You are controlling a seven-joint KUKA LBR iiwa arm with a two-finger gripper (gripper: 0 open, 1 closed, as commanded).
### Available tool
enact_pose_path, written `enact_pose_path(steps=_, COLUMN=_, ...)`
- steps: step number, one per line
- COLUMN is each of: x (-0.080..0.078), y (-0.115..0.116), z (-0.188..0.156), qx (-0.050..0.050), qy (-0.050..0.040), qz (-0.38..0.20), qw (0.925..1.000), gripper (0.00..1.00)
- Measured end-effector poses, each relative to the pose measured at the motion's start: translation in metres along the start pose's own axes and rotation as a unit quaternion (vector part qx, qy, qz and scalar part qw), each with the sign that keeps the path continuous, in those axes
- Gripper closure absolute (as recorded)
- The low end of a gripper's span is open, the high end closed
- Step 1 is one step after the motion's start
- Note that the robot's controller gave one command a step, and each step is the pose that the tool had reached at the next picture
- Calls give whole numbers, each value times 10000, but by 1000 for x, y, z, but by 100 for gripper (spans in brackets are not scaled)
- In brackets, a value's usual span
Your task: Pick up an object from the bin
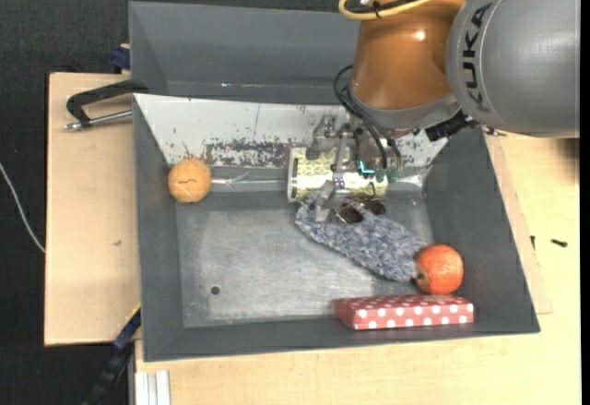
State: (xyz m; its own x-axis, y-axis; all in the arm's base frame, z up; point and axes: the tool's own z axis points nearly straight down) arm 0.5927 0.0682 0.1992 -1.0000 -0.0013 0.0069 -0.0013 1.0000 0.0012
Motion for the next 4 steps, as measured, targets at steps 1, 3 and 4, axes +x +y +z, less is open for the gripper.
enact_pose_path(steps=1, x=-2, y=0, z=-5, qx=-3, qy=-43, qz=5, qw=10000, gripper=0)
enact_pose_path(steps=3, x=3, y=-26, z=103, qx=0, qy=-20, qz=-1375, qw=9905, gripper=0)
enact_pose_path(steps=4, x=-2, y=-51, z=99, qx=9, qy=-58, qz=-2578, qw=9662, gripper=100)
